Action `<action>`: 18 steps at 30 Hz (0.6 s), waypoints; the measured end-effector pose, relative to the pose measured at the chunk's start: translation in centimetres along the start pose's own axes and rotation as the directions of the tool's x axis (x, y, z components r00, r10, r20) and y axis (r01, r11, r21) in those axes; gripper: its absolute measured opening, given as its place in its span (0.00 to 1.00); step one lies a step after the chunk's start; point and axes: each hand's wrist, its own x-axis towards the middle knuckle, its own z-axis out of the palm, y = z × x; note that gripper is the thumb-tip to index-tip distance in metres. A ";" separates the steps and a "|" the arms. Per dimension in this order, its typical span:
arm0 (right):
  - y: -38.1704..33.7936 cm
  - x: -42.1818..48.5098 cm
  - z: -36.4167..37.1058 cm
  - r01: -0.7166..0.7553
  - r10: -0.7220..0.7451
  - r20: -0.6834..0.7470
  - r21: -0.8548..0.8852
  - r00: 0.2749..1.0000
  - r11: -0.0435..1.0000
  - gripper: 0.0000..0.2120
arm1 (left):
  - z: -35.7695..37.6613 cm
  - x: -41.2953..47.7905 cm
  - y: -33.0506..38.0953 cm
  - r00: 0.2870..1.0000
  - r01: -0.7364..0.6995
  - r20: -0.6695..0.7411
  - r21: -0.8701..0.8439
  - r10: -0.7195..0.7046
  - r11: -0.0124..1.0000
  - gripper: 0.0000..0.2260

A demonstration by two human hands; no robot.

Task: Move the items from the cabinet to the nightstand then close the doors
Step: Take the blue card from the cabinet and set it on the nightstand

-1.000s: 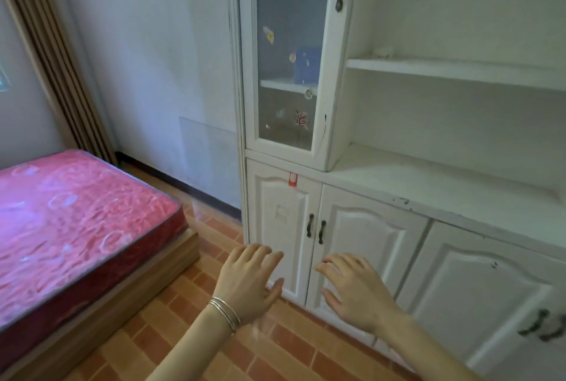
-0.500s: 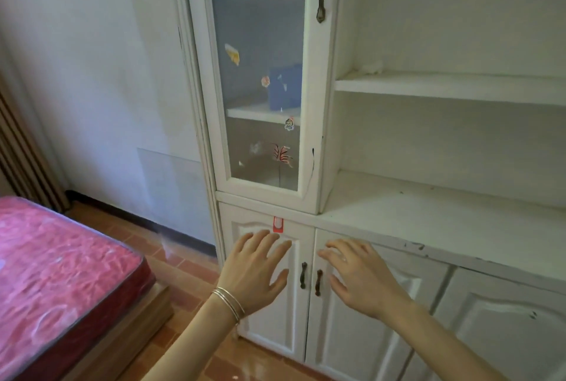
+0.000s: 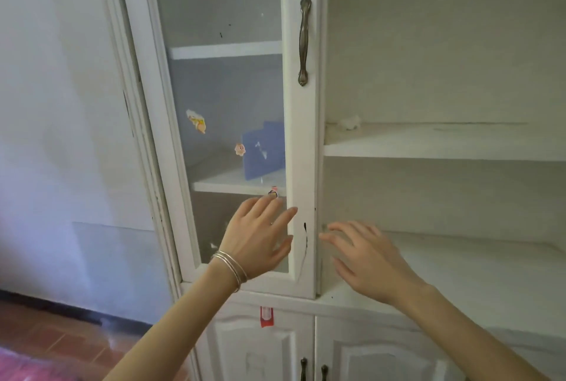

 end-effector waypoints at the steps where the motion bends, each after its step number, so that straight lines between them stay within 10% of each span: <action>1: 0.9 1.0 -0.2 0.002 -0.003 -0.010 -0.025 1.000 1.000 0.18 | -0.1 1.6 -0.7 1.000 -0.009 -0.016 0.022 0.010 1.000 0.20; 18: 11.2 14.7 -8.1 0.031 -0.076 -0.349 -0.132 0.934 0.991 0.19 | -6.3 23.0 -9.0 0.883 -0.151 -0.384 0.312 0.270 0.938 0.10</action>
